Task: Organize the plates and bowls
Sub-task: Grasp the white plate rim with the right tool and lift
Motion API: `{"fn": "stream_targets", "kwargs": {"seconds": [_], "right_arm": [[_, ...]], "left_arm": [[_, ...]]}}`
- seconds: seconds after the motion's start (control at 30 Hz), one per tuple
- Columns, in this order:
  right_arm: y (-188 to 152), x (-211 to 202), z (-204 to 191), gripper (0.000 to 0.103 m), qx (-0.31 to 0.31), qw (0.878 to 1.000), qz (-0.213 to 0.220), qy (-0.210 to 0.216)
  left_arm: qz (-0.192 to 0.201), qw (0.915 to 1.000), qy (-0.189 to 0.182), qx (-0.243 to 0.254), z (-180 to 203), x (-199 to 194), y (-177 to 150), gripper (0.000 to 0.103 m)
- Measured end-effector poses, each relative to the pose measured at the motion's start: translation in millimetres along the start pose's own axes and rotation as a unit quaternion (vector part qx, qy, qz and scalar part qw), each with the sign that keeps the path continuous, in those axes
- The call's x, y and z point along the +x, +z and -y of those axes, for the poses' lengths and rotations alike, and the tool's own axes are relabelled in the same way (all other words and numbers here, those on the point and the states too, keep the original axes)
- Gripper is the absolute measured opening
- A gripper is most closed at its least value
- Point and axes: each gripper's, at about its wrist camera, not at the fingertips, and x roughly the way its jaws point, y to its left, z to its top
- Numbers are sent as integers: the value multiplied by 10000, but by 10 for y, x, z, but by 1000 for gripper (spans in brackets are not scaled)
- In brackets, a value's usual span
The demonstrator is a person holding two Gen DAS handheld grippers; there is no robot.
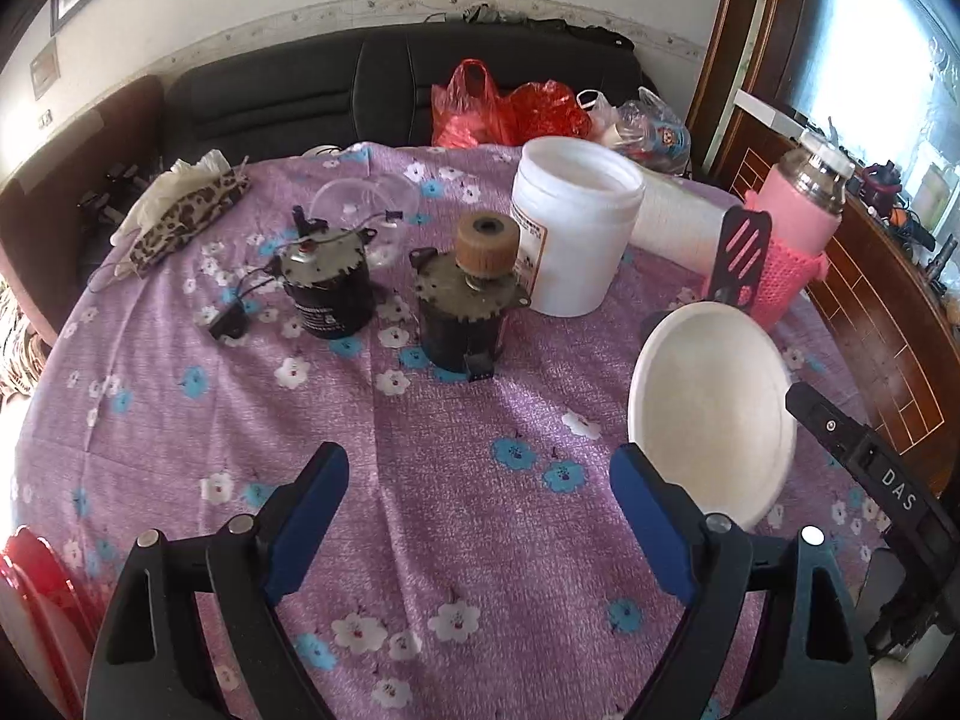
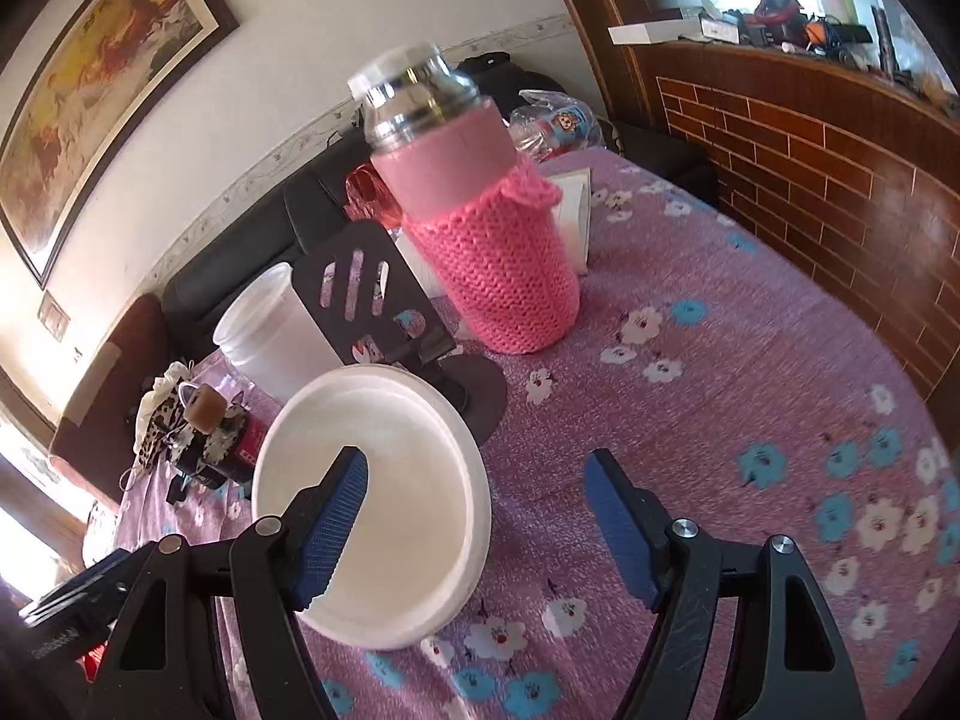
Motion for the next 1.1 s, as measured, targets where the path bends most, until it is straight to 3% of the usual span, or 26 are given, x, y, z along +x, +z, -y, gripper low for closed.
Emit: {"fn": "stream_targets", "kwargs": {"seconds": [0.17,0.3,0.33,0.53,0.67,0.83,1.1], "right_arm": [[-60,101,-18,78,-84,9999,72,55],[-66,147,-18,77,-135,9999,21,90],[-64,168,0,75,-104,9999,-11,115],[-93,300,48,52,-19,9996,-227,159],[-129,383,44,45,1,9991,-377,214],[-169,424,23,22,-4,9985,-476,284],[-159,431,84,17,175,9963,-597,587]], "left_arm": [[12,9999,-57,153,110,175,16,85],[-119,9994,-258,194,176,347,71,63],[-175,9992,-318,170,185,395,78,62],[-212,9987,-335,305,327,574,68,58],[-192,9986,-404,293,359,600,85,58],[-201,9989,-344,236,347,638,108,58],[-219,9992,-327,-87,194,667,109,58]]}}
